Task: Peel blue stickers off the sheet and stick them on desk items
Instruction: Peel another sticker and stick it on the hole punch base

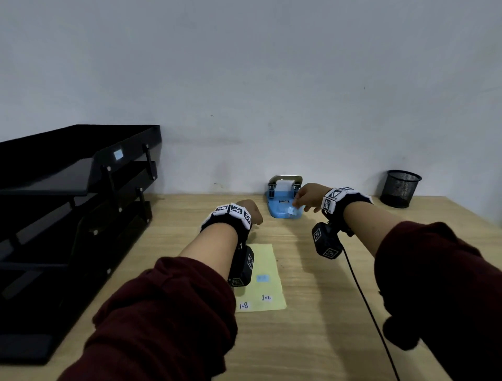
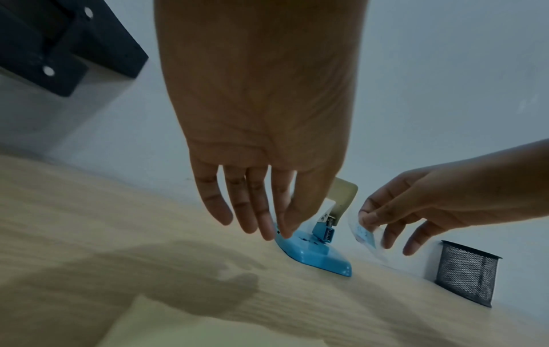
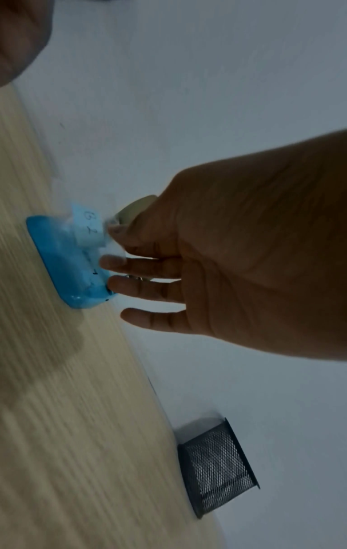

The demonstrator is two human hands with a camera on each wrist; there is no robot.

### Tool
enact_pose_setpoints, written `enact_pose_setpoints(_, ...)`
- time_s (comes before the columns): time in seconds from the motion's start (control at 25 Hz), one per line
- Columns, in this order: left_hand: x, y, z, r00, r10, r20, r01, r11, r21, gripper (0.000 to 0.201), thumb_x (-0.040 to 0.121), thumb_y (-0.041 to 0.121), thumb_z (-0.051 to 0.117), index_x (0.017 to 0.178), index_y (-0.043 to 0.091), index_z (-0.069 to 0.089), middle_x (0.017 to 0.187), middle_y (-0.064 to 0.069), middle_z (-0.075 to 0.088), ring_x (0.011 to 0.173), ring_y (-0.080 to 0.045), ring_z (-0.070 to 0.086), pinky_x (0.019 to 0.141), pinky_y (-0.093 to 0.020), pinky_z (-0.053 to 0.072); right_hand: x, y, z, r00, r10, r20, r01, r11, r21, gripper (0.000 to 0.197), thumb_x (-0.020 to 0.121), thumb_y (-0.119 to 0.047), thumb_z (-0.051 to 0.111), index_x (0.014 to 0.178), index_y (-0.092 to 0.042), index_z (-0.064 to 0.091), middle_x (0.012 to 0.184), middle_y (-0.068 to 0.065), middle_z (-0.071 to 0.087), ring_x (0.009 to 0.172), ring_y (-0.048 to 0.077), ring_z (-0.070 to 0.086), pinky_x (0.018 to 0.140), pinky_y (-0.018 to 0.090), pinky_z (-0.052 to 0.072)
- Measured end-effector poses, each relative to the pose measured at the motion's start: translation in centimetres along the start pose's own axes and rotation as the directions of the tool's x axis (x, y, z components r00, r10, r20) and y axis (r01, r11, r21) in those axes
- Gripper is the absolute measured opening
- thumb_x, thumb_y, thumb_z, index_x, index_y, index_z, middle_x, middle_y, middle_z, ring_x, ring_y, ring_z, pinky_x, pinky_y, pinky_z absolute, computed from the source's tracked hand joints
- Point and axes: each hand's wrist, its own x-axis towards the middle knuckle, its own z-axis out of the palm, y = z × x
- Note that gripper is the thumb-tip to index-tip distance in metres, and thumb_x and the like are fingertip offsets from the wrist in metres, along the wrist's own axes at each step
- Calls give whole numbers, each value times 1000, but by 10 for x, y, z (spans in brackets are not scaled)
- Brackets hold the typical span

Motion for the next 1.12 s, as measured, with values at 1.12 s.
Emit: enact_pose_setpoints(1.12, 78, 9, 26, 950, 231, -209, -263, 954, -145, 34, 82, -5, 48, 112, 7, 56, 117, -16, 66, 108, -31, 63, 91, -33, 49, 107, -2, 12, 999, 40, 19, -30, 925, -380, 38, 82, -31, 63, 101, 1, 69, 89, 12, 64, 78, 25, 58, 72, 31, 49)
